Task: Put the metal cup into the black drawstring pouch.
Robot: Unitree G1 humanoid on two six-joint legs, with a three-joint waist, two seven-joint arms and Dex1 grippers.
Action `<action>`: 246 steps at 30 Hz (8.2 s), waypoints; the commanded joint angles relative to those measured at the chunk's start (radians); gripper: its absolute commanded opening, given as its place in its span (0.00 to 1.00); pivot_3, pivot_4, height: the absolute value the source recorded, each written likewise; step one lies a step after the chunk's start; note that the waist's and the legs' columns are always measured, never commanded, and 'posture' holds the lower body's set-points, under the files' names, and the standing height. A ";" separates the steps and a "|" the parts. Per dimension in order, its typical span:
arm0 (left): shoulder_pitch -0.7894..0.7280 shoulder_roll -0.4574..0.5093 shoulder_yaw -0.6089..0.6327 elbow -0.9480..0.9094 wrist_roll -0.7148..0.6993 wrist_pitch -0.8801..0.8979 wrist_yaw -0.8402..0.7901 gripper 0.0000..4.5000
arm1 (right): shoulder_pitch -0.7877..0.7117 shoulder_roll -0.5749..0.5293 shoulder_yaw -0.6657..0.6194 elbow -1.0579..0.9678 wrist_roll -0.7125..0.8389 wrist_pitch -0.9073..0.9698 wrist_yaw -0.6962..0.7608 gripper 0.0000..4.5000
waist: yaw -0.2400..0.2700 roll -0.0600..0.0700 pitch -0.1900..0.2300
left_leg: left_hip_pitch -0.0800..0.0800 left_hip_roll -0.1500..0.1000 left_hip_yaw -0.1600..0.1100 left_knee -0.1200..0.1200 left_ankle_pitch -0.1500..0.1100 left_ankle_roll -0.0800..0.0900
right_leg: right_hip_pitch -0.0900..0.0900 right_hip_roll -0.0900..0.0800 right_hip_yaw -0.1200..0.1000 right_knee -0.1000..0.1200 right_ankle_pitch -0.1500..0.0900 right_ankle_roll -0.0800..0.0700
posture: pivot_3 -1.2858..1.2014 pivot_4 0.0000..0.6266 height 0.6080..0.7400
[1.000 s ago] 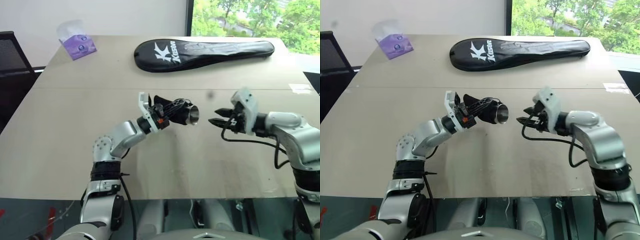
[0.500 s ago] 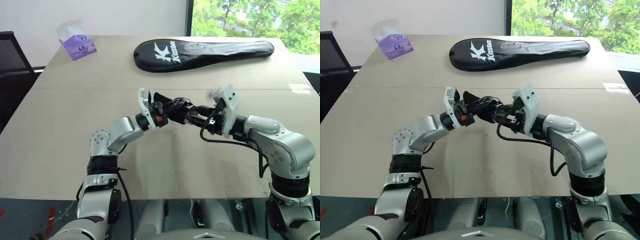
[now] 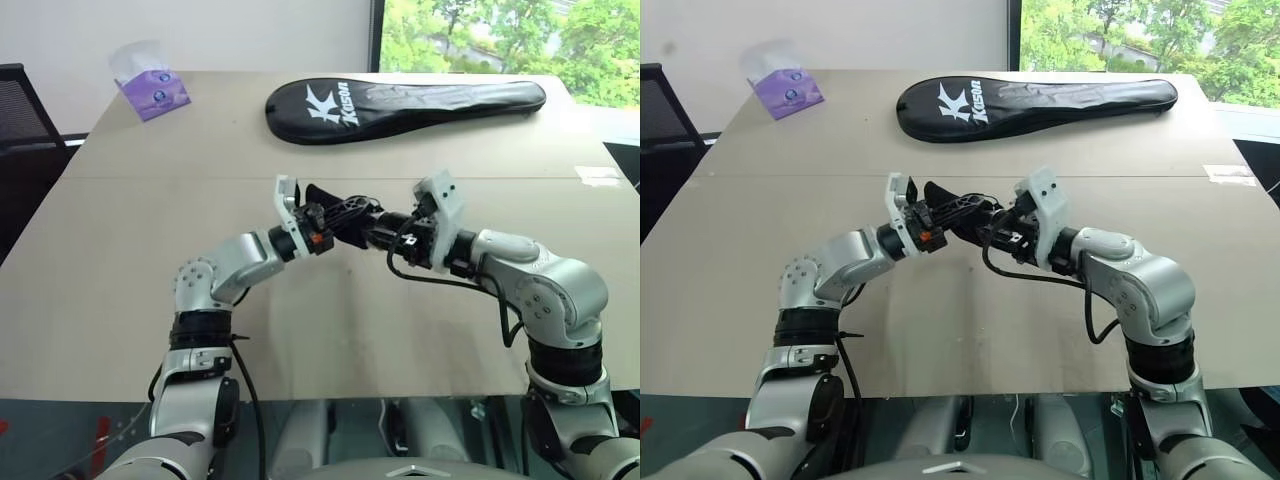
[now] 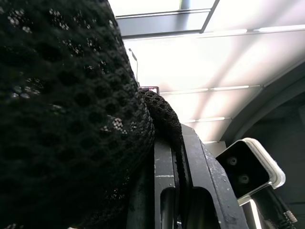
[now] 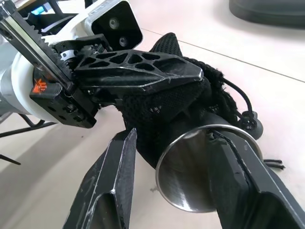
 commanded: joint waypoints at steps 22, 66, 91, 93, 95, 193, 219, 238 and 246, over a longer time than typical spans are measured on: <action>-0.080 0.067 -0.073 -0.137 -0.063 0.069 -0.044 0.00 | -0.084 -0.004 0.317 0.340 -0.302 -0.810 0.242 0.01 | -0.003 0.000 0.000 | 0.000 0.000 0.000 0.000 0.000 0.000 | 0.000 0.001 -0.001 0.000 0.000 0.000 | 0.52 0.24 1.00; -0.185 0.151 0.011 -0.350 0.777 0.106 -0.196 0.00 | -0.226 0.172 0.249 0.831 -0.572 -1.498 0.141 0.01 | -0.002 0.000 0.000 | 0.000 0.001 0.000 -0.006 0.001 -0.002 | 0.000 -0.001 -0.003 -0.007 0.000 0.000 | 0.52 0.24 1.00; -0.177 0.066 0.024 -0.226 -0.061 -0.082 0.371 0.00 | -0.356 0.212 0.267 1.117 -0.702 -1.731 0.038 0.01 | -0.010 0.000 0.000 | 0.001 0.001 0.000 -0.002 0.001 -0.002 | 0.000 -0.002 0.000 -0.001 0.000 0.000 | 0.52 0.24 1.00; -0.176 0.086 0.006 -0.221 -0.012 -0.082 0.351 0.00 | -0.328 0.196 0.283 1.066 -0.705 -1.704 0.070 0.01 | -0.010 0.000 0.000 | 0.002 0.001 0.000 -0.002 0.001 -0.002 | 0.000 -0.002 0.000 0.000 0.000 0.000 | 0.52 0.24 1.00; -0.173 0.104 -0.004 -0.211 0.030 -0.082 0.328 0.00 | -0.292 0.174 0.290 0.996 -0.700 -1.666 0.102 0.01 | -0.010 0.000 0.000 | 0.002 0.001 0.000 -0.002 0.001 -0.002 | 0.000 -0.001 0.000 0.000 0.000 0.000 | 0.52 0.24 1.00; -0.144 0.201 0.192 -0.044 0.748 0.264 -0.826 0.00 | -0.116 -0.077 0.107 0.271 -0.426 -0.694 0.088 0.02 | -0.019 0.000 0.001 | 0.001 0.000 0.001 0.000 0.002 -0.002 | -0.002 -0.001 -0.002 0.005 0.000 -0.001 | 0.52 0.24 1.00; -0.130 -0.003 -0.038 -0.364 1.237 -0.481 -0.658 0.79 | -0.587 -0.459 0.117 0.326 -0.475 -0.695 0.363 0.00 | -0.014 0.000 0.001 | 0.001 0.001 0.001 -0.001 0.001 -0.002 | -0.002 -0.001 0.001 0.003 0.000 -0.001 | 0.52 0.24 1.00; -0.418 -0.099 -0.178 -0.181 1.291 -0.432 -0.764 0.79 | -0.488 -0.478 0.153 0.257 -0.577 -0.814 0.411 0.00 | -0.002 0.001 0.001 | -0.001 0.001 0.003 -0.003 0.000 0.001 | -0.002 0.000 -0.003 -0.002 0.000 0.000 | 0.52 0.24 1.00; -0.427 -0.109 -0.199 -0.159 1.311 -0.449 -0.810 0.19 | -0.471 -0.477 0.136 0.214 -0.576 -0.771 0.403 0.00 | 0.001 0.001 0.001 | -0.001 0.000 0.002 -0.002 0.000 0.001 | -0.002 0.000 -0.003 -0.002 0.000 0.000 | 0.52 0.24 1.00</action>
